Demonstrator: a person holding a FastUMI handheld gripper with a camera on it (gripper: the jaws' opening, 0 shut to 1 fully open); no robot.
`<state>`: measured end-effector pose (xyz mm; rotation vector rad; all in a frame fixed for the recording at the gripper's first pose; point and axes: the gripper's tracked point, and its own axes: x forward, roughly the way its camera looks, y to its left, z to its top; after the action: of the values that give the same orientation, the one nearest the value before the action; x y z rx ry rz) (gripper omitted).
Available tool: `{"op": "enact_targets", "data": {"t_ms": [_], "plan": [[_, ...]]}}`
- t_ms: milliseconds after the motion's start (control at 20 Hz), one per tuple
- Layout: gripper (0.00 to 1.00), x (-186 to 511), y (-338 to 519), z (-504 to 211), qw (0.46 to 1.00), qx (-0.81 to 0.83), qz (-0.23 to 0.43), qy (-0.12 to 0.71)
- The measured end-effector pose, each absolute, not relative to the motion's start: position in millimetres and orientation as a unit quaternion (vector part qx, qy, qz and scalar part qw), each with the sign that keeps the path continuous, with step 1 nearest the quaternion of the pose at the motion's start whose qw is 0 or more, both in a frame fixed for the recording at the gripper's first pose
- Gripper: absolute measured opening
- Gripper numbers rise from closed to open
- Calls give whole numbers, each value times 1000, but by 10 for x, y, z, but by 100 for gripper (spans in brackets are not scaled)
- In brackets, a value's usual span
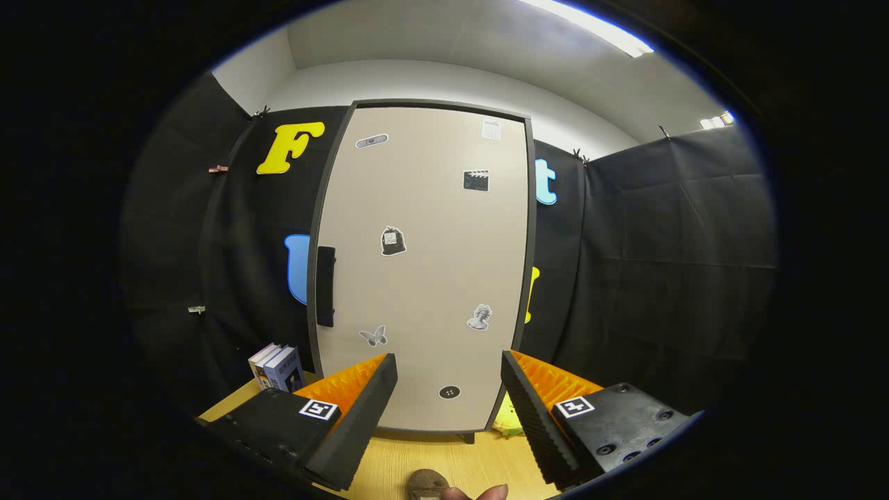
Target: Open the shoe cabinet door, grab the shoes and put them into the shoe cabinet, then close the shoe cabinet door.
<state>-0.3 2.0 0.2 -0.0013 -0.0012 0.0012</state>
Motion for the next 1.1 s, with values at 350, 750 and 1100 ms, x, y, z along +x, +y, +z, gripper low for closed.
{"op": "enact_targets", "data": {"t_ms": [350, 750, 1100], "plan": [[97, 33, 135, 27, 1000, 4, 6, -3], [97, 195, 594, 162, 999, 21, 30, -10], [97, 729, 1287, 270, 997, 38, 62, -11]]}}
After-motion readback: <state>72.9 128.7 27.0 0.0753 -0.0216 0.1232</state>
